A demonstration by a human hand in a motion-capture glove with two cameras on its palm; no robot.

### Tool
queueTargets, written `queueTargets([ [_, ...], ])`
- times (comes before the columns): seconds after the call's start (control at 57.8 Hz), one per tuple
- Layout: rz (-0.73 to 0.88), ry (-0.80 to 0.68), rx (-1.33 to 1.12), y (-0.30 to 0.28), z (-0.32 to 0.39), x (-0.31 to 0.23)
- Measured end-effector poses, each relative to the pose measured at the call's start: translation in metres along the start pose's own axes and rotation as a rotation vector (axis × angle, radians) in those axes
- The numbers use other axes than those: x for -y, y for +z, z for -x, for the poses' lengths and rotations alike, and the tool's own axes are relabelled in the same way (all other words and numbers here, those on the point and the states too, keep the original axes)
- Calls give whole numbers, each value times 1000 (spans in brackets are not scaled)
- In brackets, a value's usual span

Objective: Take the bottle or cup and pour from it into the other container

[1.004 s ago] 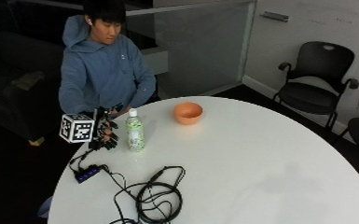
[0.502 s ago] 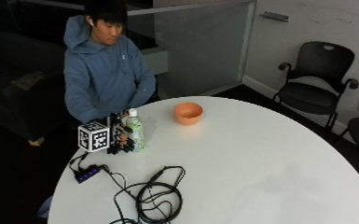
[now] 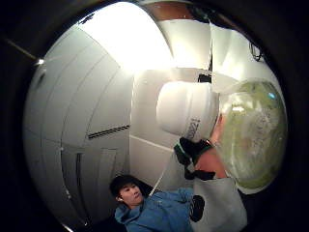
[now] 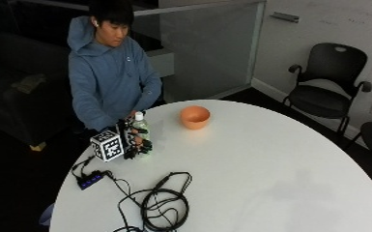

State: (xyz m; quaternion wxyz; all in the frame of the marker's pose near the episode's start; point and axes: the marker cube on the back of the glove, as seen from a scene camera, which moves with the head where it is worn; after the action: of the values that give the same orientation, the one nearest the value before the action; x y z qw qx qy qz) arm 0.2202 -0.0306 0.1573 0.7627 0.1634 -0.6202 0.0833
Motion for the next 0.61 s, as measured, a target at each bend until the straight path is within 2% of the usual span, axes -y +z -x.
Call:
queueTargets([
  [0.606, -66, -30, 78, 8, -3, 7],
])
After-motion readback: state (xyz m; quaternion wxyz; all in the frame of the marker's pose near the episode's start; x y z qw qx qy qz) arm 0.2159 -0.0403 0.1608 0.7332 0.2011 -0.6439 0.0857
